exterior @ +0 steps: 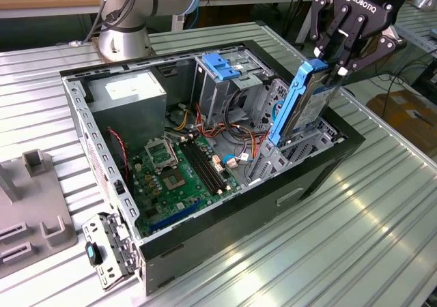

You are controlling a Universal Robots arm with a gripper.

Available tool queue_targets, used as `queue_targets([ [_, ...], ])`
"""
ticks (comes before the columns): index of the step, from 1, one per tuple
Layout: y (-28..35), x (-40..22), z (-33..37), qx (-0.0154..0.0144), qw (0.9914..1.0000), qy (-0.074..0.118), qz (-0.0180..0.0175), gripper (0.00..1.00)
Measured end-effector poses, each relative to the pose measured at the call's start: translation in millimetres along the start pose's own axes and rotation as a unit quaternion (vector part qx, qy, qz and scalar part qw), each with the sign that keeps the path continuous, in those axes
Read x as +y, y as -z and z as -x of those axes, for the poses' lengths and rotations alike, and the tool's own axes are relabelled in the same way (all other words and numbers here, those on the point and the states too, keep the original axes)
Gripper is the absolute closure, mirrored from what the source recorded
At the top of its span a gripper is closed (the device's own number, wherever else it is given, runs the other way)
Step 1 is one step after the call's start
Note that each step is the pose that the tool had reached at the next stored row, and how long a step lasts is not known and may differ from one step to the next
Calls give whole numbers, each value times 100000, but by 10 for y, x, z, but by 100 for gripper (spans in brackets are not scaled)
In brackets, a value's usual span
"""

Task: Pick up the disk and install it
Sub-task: 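Insert the disk into the insertion slot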

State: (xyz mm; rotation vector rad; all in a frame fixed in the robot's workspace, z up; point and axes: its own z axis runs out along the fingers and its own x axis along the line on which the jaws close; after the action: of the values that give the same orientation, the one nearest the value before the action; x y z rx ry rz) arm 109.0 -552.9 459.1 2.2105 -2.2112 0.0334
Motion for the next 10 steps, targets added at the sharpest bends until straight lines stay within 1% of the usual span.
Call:
queue_targets([
  [7,-1,0,0,-2,100000,2,0,65],
  [9,-3,-13,0,-15,100000,10,-4,65],
  [10,-2,-30,0,-7,100000,1,-1,65],
])
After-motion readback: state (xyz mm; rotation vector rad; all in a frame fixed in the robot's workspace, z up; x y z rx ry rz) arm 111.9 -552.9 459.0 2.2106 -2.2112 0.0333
